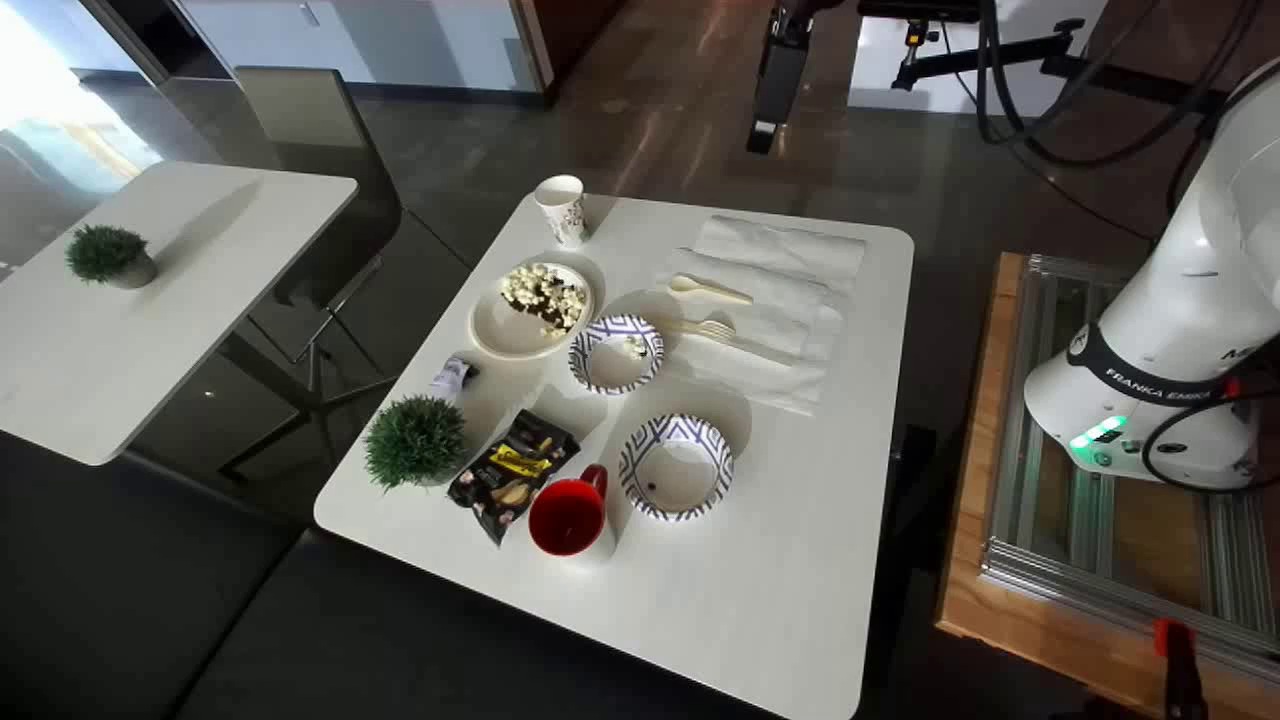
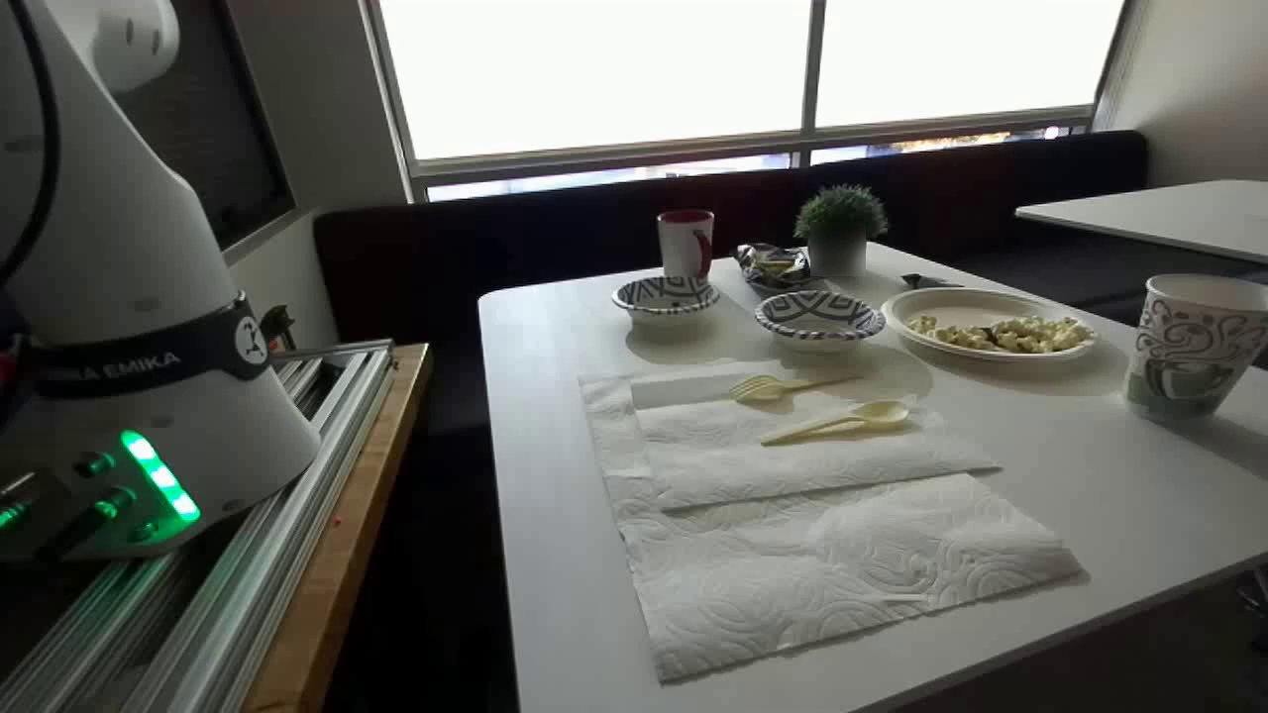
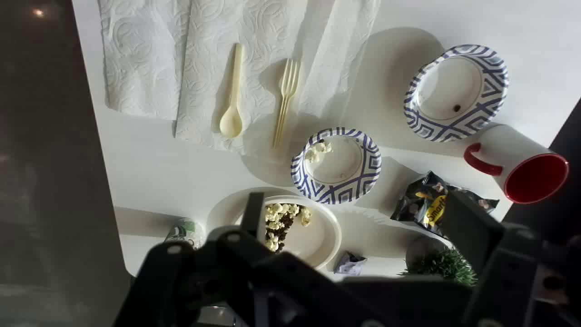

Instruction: Put the plastic fork into the coffee cup

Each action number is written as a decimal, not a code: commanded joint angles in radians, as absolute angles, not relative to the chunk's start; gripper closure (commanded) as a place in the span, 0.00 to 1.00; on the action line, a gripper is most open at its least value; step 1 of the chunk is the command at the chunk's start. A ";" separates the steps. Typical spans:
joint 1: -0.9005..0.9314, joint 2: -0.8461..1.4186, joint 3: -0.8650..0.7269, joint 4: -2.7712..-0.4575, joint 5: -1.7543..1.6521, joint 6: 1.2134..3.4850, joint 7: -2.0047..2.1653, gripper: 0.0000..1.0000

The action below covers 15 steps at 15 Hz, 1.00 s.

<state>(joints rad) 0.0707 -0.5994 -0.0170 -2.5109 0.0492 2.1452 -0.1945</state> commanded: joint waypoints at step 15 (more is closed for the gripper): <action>0.100 -0.281 0.068 -2.418 0.058 2.300 -0.067 0.00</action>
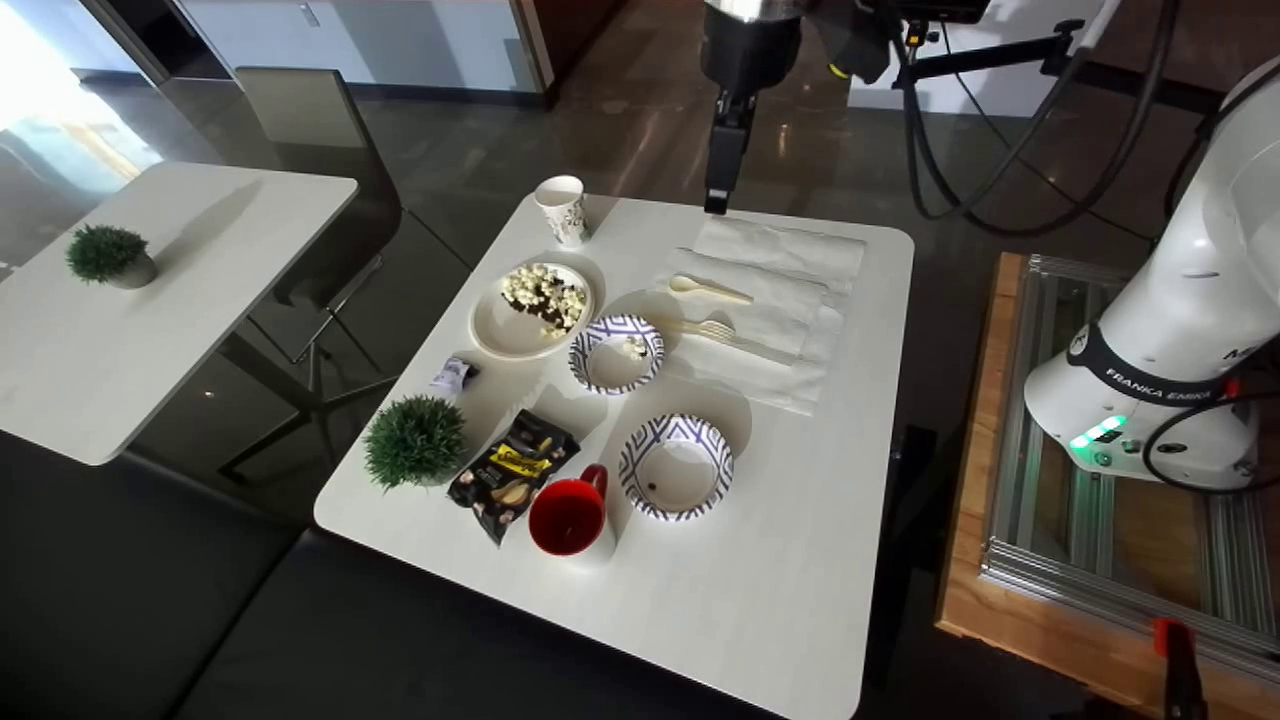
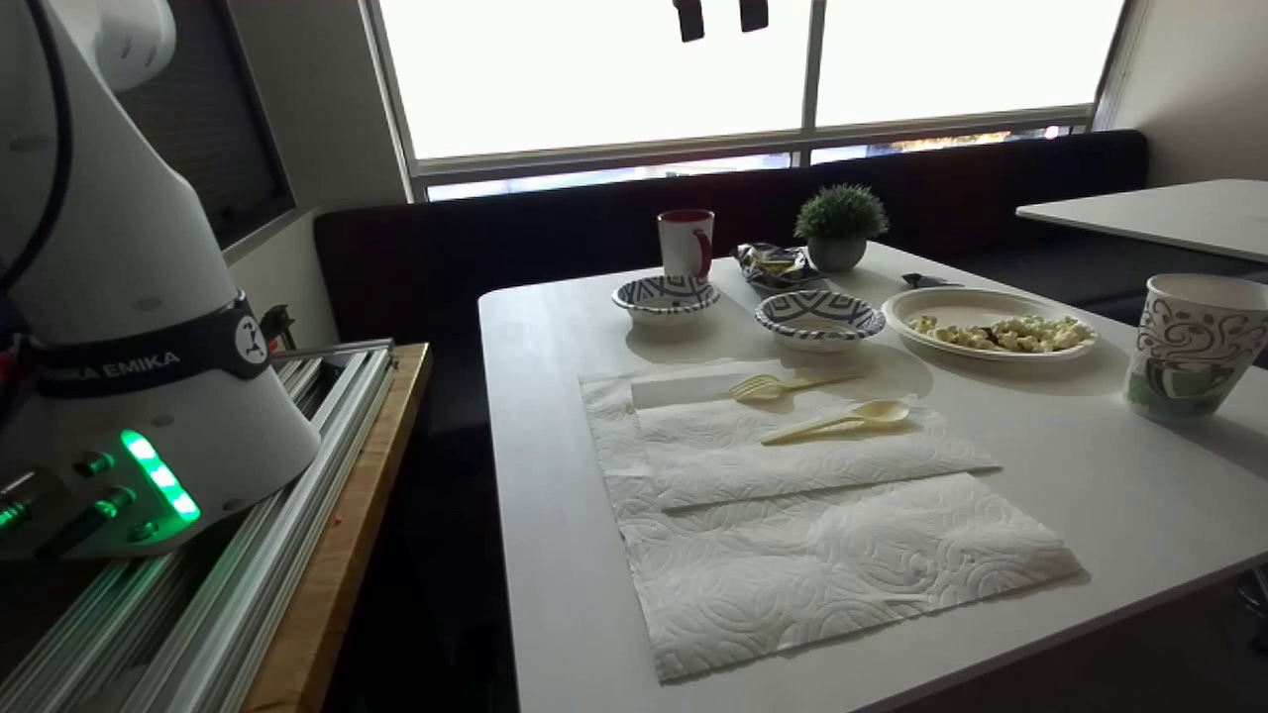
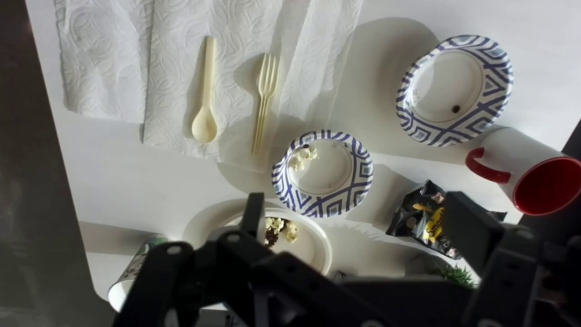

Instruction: Put the plastic fork into the coffee cup

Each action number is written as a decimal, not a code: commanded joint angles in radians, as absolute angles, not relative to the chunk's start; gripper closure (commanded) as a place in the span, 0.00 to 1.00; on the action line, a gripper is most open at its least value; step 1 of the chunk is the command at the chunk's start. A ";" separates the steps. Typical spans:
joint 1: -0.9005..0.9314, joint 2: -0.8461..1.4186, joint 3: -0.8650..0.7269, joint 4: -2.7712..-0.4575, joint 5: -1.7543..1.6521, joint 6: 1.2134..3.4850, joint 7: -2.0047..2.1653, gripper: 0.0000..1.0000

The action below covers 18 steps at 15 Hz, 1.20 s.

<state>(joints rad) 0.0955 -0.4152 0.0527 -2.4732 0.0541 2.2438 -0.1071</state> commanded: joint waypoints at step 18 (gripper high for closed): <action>0.130 0.321 -0.071 -2.271 -0.220 2.723 0.318 0.00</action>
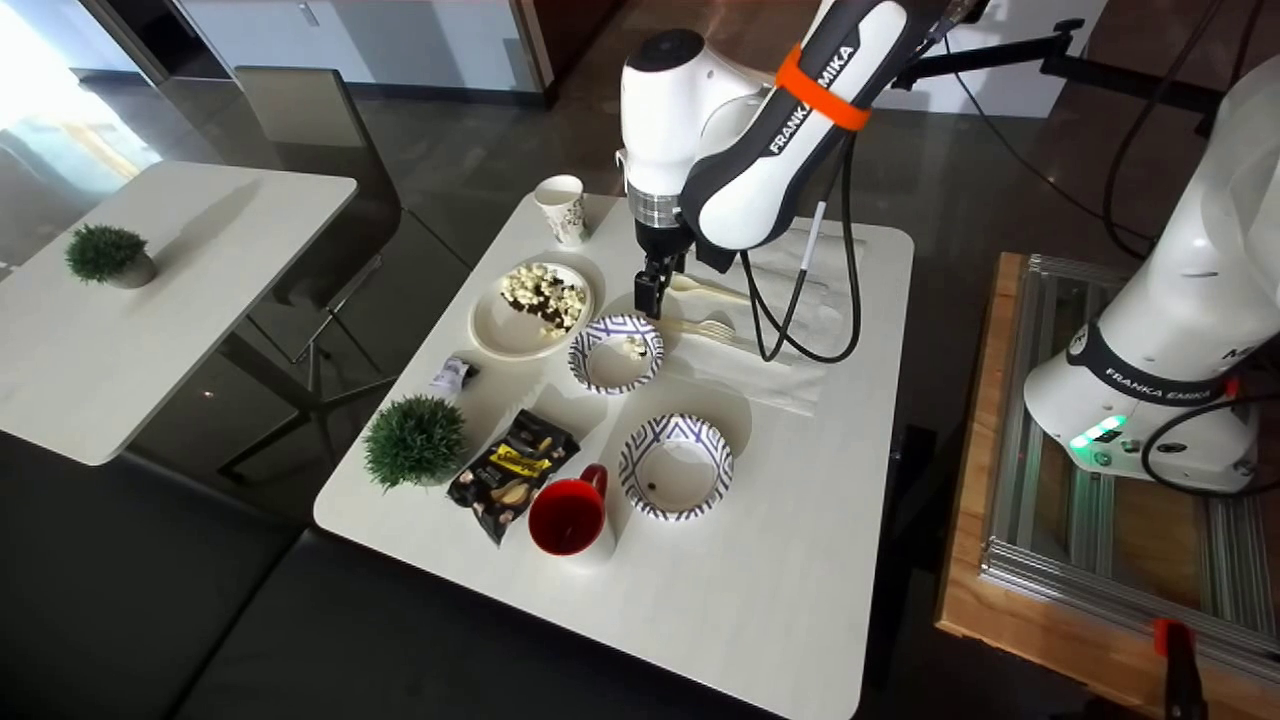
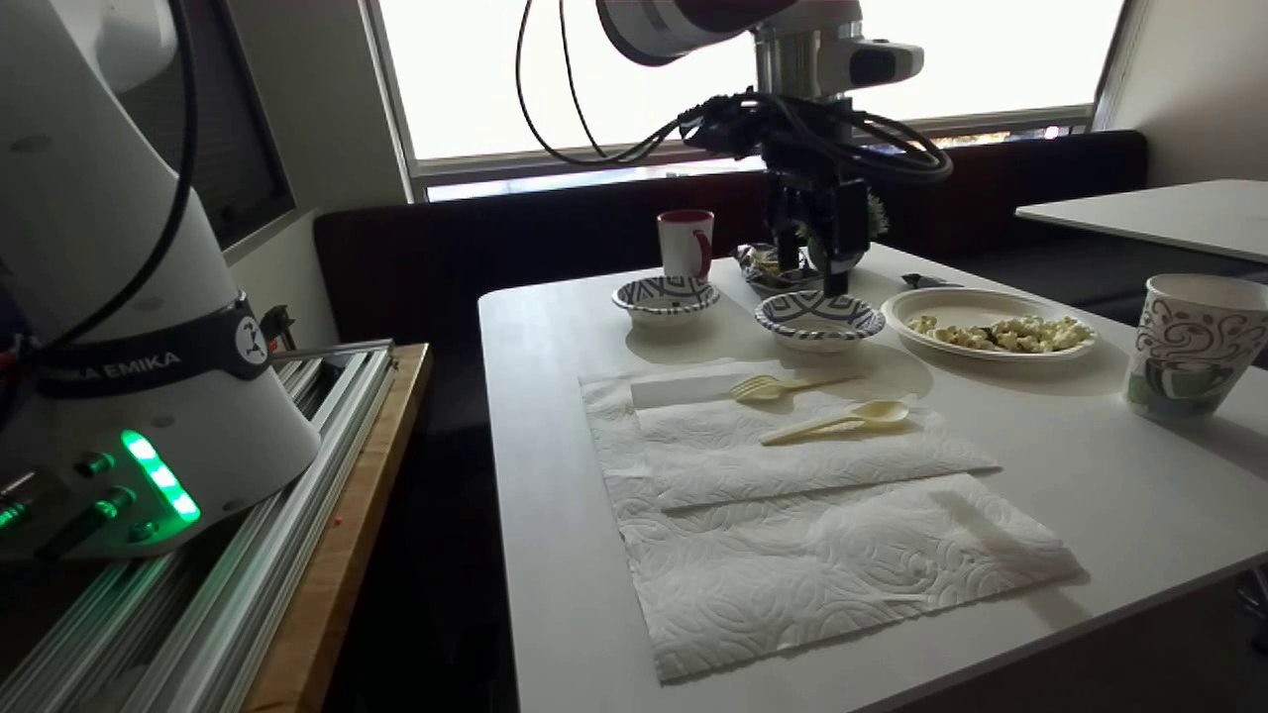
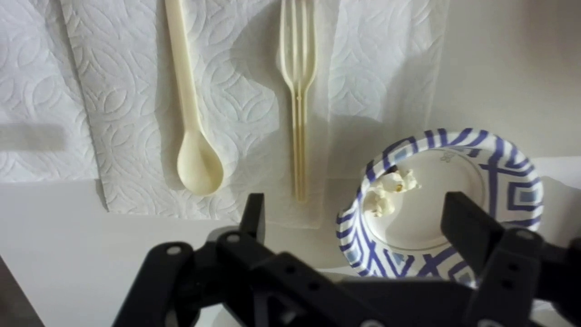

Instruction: Put the plastic fork into the coffee cup

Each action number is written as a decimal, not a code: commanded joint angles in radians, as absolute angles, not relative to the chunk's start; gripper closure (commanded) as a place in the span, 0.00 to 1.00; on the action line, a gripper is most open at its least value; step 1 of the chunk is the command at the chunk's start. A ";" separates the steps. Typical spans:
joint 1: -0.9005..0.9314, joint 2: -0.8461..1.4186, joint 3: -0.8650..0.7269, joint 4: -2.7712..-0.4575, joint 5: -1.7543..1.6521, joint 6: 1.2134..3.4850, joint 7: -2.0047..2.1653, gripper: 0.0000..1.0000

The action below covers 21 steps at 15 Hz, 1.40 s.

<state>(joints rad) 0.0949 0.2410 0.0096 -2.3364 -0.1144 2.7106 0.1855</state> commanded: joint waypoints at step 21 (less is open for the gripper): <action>0.094 0.382 -0.041 -2.305 -0.173 2.737 0.127 0.58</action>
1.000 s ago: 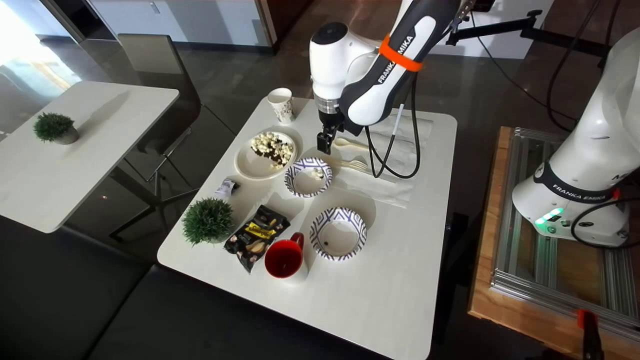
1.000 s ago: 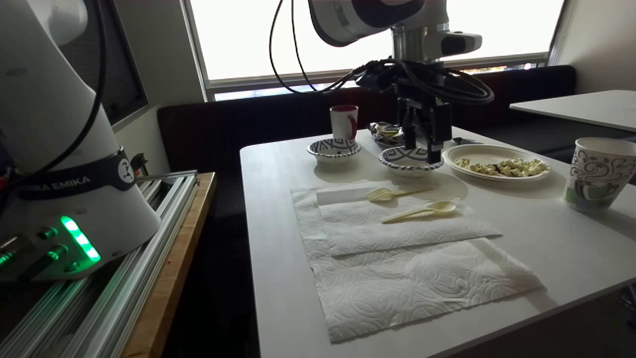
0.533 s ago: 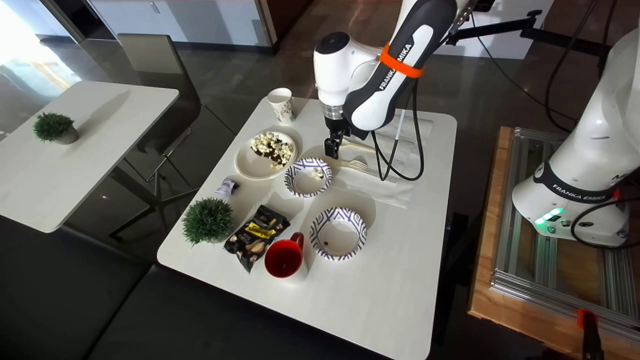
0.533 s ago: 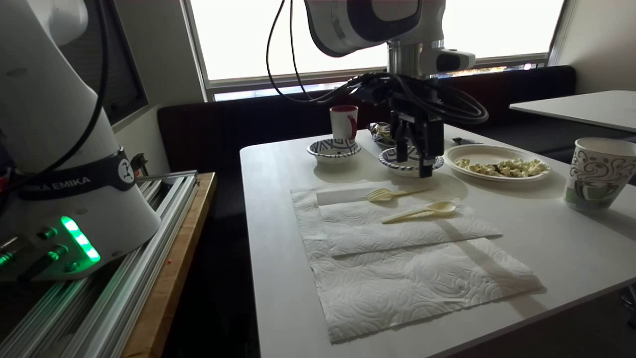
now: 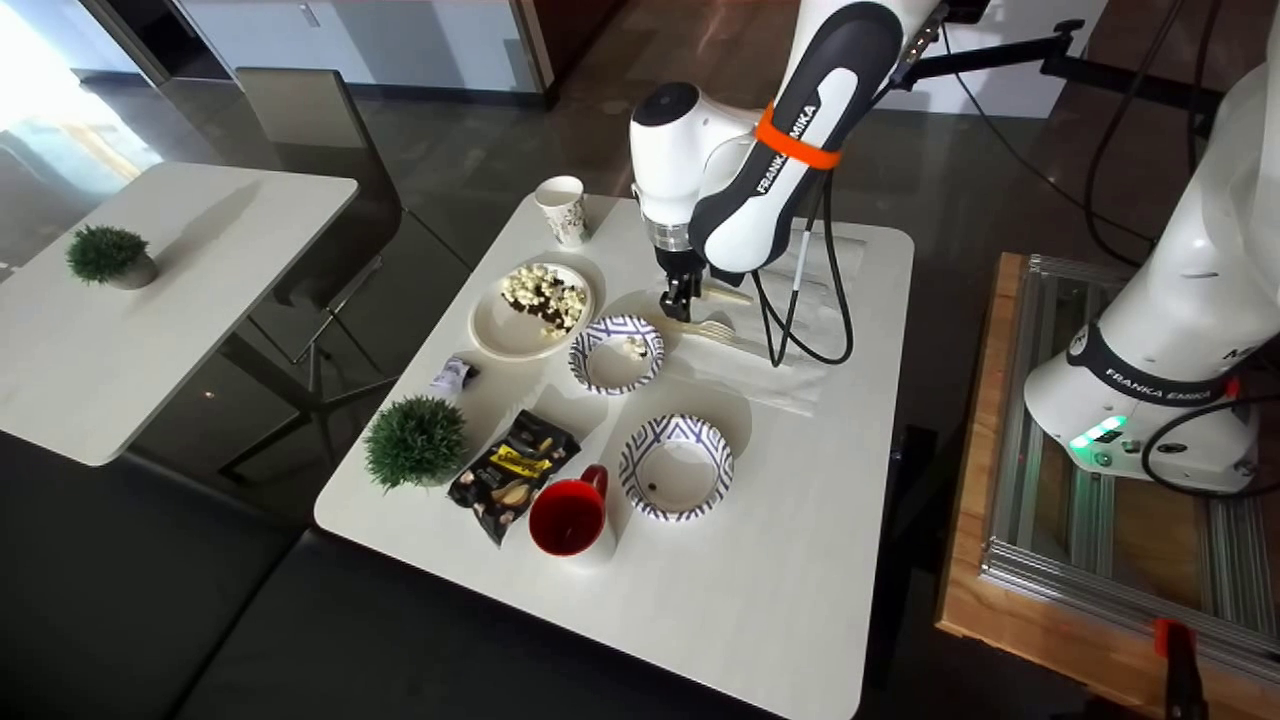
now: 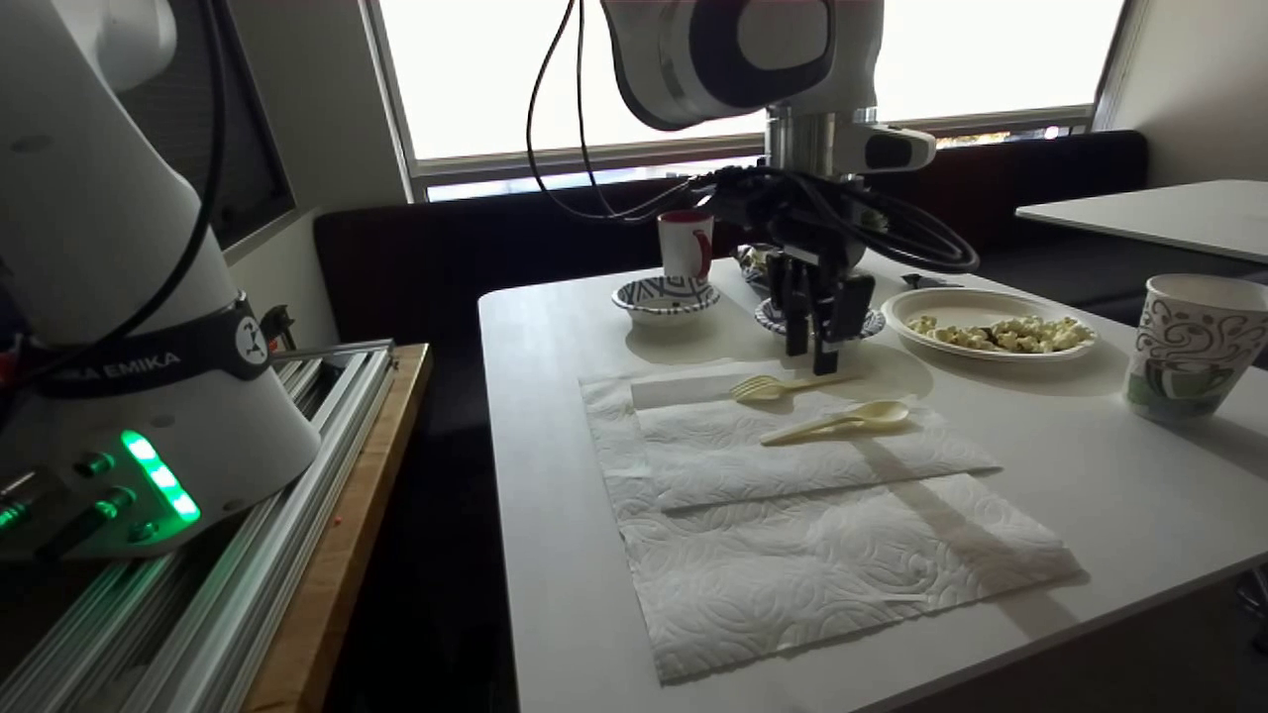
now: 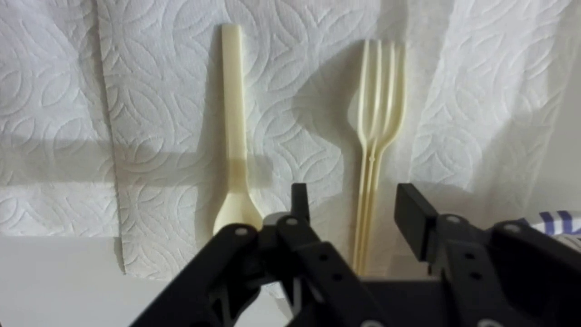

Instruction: Put the plastic fork into the coffee cup

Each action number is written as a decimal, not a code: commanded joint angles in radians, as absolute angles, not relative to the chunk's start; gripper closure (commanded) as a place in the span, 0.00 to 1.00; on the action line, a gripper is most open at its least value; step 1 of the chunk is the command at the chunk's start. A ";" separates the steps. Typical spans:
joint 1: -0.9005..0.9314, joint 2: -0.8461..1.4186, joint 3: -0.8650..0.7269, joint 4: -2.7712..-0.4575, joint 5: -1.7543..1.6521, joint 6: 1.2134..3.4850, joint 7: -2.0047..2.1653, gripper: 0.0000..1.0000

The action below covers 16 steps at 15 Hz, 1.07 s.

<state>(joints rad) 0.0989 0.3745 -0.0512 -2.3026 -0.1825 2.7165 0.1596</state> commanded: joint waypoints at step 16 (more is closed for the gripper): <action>0.084 0.442 -0.014 -2.281 -0.153 2.743 0.094 0.53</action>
